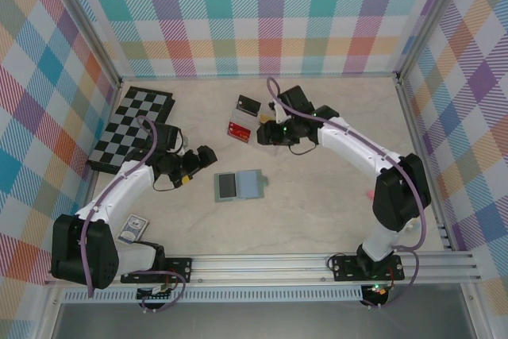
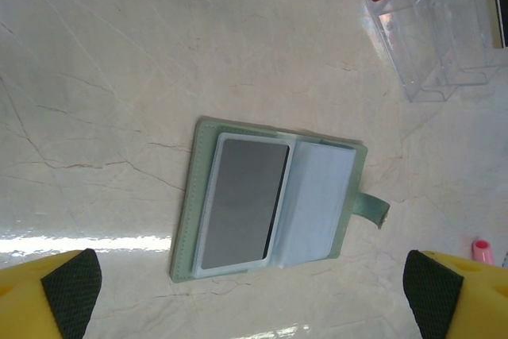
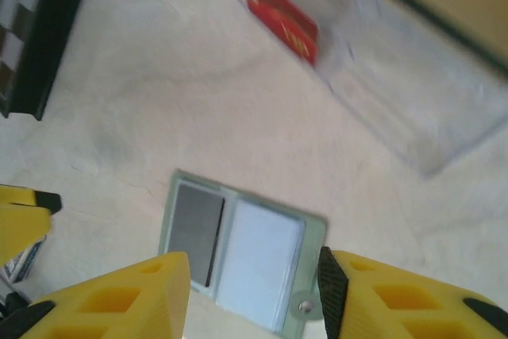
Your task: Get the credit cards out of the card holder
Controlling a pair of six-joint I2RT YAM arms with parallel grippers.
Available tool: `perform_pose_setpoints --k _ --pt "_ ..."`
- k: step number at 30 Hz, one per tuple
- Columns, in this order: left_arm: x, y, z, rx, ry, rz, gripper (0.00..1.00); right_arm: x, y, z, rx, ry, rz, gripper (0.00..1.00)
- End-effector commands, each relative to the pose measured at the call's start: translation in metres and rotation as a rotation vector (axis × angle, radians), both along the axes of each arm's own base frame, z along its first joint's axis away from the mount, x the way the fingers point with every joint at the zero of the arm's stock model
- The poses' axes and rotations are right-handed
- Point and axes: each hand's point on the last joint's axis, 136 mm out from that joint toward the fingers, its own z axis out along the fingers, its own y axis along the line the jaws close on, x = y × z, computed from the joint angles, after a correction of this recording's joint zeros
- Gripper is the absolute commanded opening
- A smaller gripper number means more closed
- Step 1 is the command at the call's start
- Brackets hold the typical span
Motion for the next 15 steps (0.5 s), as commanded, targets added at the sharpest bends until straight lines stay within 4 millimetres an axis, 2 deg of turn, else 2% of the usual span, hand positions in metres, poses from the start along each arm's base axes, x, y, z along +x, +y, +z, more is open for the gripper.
perform_pose_setpoints --k 1,5,9,12,15 --pt "0.002 -0.003 -0.003 -0.049 0.011 0.011 0.99 -0.031 0.011 -0.013 0.046 0.147 -0.077 0.5" --pt "0.003 -0.007 -0.01 -0.073 0.025 0.02 0.97 -0.055 0.041 -0.022 0.072 0.186 -0.022 0.54" --pt "0.002 -0.006 -0.018 -0.069 0.052 0.028 0.95 -0.072 0.073 -0.036 0.115 0.237 0.032 0.52" --pt "0.001 -0.005 -0.023 -0.059 0.065 0.035 0.95 -0.08 0.095 -0.043 0.156 0.267 0.083 0.49" --pt "0.003 -0.001 -0.023 -0.036 0.062 0.05 0.93 -0.079 0.106 -0.056 0.168 0.306 0.095 0.45"
